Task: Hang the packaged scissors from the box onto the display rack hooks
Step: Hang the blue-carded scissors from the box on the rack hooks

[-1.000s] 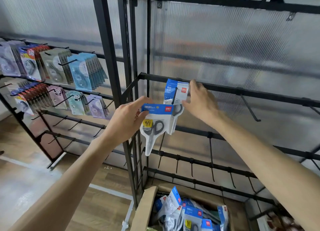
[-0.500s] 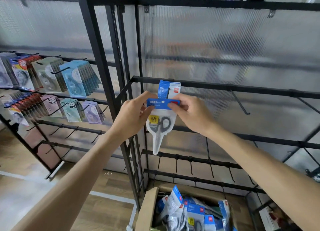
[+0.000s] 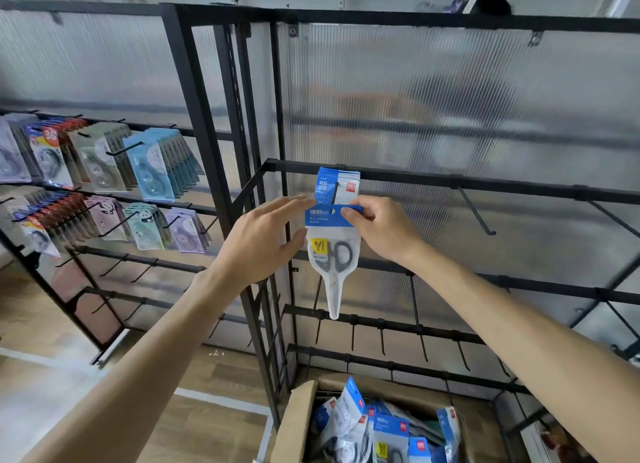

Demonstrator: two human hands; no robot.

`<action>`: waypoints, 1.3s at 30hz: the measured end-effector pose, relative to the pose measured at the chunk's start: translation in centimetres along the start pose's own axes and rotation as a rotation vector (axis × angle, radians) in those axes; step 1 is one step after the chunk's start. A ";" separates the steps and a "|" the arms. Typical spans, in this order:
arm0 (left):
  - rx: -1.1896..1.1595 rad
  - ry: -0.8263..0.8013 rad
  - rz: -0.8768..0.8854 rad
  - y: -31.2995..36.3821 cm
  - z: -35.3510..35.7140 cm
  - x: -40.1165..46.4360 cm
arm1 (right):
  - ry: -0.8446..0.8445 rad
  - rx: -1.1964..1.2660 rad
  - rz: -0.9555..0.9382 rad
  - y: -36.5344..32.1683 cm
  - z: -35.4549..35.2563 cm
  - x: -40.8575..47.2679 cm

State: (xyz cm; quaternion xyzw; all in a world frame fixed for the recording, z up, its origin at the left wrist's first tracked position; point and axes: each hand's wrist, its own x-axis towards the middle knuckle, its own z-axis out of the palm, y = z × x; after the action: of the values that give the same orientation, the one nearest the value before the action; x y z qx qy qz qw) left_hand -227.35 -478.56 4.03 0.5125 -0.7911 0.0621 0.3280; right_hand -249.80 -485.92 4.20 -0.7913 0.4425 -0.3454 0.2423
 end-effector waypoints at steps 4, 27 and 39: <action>0.008 -0.006 -0.018 0.1 0.2 0.1 | -0.016 -0.075 0.016 -0.2 0.6 0.5; 0.074 -0.086 -0.078 -2.3 2.8 -1.7 | 0.135 -0.427 0.233 2.8 -0.4 5.3; 0.059 -0.391 -0.059 -1.5 7.9 -2.7 | -0.040 -0.557 0.145 6.1 0.0 -6.4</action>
State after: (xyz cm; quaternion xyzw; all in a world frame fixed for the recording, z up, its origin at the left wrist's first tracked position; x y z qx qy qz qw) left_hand -229.01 -480.65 -4.06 0.5471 -0.8223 -0.0251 0.1545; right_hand -255.48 -483.35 -2.14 -0.8003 0.5709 -0.1768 0.0483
